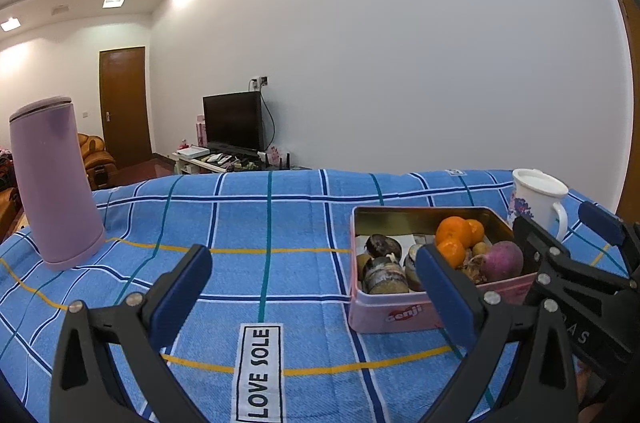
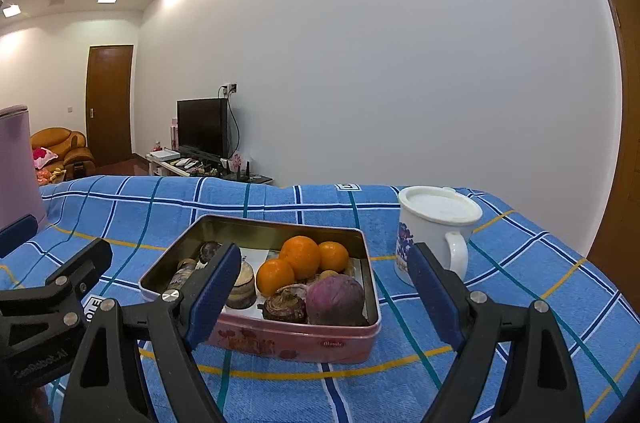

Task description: Organize fruits

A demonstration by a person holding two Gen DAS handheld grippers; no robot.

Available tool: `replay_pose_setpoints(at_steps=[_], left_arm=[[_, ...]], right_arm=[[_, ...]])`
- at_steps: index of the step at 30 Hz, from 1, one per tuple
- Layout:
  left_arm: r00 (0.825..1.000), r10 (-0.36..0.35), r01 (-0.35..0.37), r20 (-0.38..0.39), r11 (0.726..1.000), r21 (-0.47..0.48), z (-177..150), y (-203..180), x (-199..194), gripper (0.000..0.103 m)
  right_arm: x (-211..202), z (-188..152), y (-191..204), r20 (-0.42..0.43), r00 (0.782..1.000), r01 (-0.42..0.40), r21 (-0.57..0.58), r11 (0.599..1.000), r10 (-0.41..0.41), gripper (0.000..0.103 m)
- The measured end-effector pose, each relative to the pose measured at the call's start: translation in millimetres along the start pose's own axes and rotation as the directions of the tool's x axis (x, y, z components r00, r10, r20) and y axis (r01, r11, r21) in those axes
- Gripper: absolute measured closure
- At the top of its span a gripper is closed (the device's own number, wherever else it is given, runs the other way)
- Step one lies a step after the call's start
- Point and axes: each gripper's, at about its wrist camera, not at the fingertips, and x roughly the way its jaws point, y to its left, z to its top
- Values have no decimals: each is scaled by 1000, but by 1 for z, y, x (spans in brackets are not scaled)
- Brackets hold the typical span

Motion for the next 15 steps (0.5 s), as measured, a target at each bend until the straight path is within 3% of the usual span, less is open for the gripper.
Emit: replay_pose_setpoints(at_steps=[15], left_arm=[[1000,9,-9,-8,1000,-4,0,2,0,0]], right_arm=[[-1,0,1,3,1000,2,-1,1000,-2,17]])
